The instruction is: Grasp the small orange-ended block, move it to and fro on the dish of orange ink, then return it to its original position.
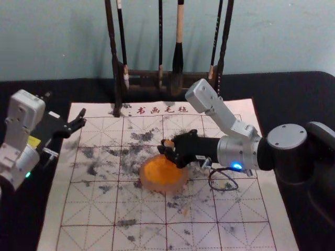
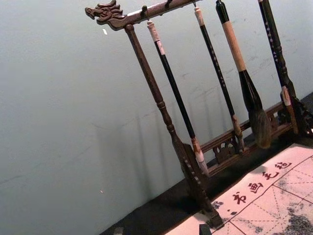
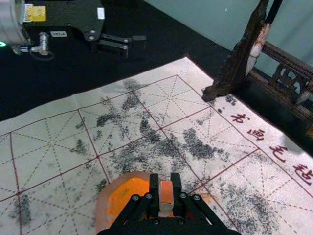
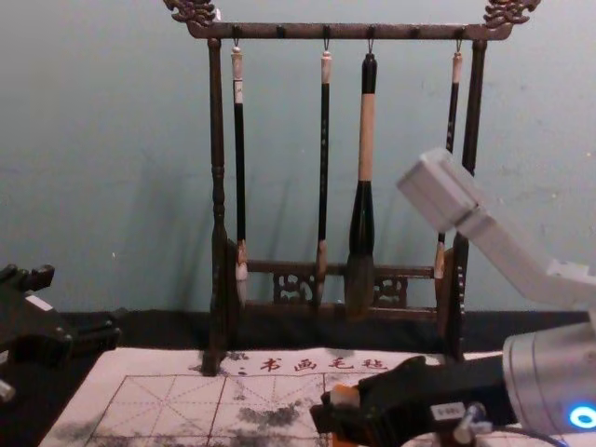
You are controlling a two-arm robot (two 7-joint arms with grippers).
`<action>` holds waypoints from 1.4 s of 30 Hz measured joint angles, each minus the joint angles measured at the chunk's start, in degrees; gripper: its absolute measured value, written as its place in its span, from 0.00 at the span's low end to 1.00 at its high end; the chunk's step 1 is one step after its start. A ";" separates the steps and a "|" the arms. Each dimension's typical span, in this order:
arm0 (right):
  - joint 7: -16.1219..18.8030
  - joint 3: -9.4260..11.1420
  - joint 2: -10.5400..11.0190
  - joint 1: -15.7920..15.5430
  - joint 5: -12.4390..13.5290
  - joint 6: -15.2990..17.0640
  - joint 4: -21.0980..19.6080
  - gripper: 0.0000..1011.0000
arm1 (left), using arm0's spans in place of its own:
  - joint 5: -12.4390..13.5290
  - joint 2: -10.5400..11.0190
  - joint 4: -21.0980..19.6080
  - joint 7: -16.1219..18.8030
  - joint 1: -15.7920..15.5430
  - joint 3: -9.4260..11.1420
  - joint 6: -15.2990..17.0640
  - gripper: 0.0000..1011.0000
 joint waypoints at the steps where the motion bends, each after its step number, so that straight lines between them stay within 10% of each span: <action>1: 0.09 0.04 0.23 -0.23 0.11 0.07 -0.42 0.11 | 0.00 0.00 0.00 0.00 0.00 0.00 0.00 0.99; 23: 0.89 -0.75 2.04 -2.64 1.79 0.14 -4.18 0.11 | 0.00 0.00 0.00 0.00 0.00 0.00 0.00 0.99; 42: 0.14 -2.26 -0.77 -0.78 1.34 -0.83 -1.30 0.11 | 0.00 0.00 0.00 0.00 0.00 0.00 0.00 0.99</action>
